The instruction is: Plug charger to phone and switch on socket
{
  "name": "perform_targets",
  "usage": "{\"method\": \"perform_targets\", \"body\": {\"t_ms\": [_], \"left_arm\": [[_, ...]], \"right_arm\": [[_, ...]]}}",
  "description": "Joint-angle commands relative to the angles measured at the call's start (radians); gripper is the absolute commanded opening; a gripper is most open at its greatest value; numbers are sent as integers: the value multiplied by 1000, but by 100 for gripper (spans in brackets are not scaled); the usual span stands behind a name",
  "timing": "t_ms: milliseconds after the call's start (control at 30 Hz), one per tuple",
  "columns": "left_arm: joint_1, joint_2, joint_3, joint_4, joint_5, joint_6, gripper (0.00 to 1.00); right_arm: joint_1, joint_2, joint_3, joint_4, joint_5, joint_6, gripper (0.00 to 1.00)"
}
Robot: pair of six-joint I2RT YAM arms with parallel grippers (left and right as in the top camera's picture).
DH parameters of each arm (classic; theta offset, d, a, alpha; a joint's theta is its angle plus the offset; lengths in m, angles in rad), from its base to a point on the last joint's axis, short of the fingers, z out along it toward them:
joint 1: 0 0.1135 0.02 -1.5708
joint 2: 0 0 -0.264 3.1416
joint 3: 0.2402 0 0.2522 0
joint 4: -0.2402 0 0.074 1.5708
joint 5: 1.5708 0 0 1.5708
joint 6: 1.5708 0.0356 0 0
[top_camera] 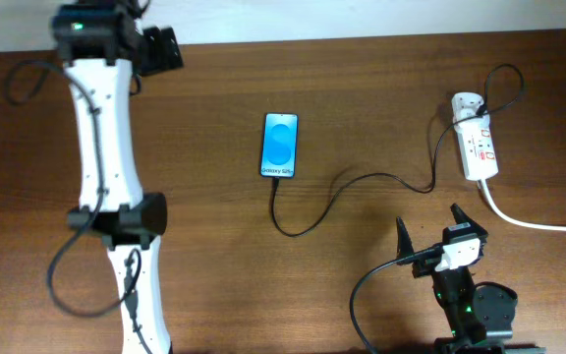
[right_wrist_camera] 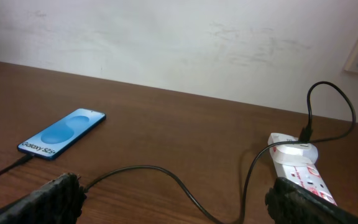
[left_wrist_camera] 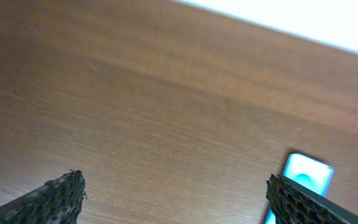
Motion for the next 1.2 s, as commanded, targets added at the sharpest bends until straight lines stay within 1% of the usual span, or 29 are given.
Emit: {"method": "perform_targets", "body": {"t_ms": [0,33,233,267,300,333,367,400,467,567,633,667,733,800,833,900,1000,1067,1100,1167], "left_arm": [[-1,-219,-13,1,-11,-13,99],[-1,-275,-52,-3,-11,-13,99],[-1,-649,-485,-16,-30,-13,99],[-1,-722,-583,-14,-30,-13,99],[-1,-878,-819,58,-29,-14,99],[-1,-1033,-1053,184,-8,-14,99],[-1,-1175,-1248,242,10,-14,99],[-1,-1247,-1340,248,8,-13,99],[-1,-1366,-1457,227,8,-13,99],[-1,-1409,-1498,206,7,-12,99],[-1,-1456,-1544,209,8,48,99],[-1,-1496,-1594,241,8,68,99],[-1,-1602,-1743,357,13,68,99],[-1,-1720,-1921,508,12,68,99],[-4,-1786,-2024,596,13,100,99],[-8,-1857,-2144,707,12,123,99],[-7,-1893,-2256,838,8,124,100],[-8,-1896,-2332,974,17,124,99],[-8,-1918,-2397,1052,79,209,99],[-8,-1983,-2496,1158,152,332,99]], "right_arm": [[9,-8,-5,-8,9,7,98],[9,-8,-5,-8,9,7,98],[9,-8,-5,-8,9,7,98],[9,-8,-5,-8,9,7,98],[9,-8,-5,-8,9,7,98],[9,-8,-5,-8,9,7,98],[9,-8,-5,-8,9,7,99],[9,-8,-5,-8,9,7,98],[9,-8,-5,-8,9,7,98],[9,-8,-5,-8,9,7,98],[9,-8,-5,-8,9,7,98],[9,-8,-5,-8,9,7,98],[9,-8,-5,-8,9,7,98],[9,-8,-5,-8,9,7,98],[9,-8,-5,-8,9,7,98],[9,-8,-5,-8,9,7,98],[9,-8,-5,-8,9,7,98],[9,-8,-5,-8,9,7,98],[9,-8,-5,-8,9,7,98],[9,-8,-5,-8,9,7,98]]}}
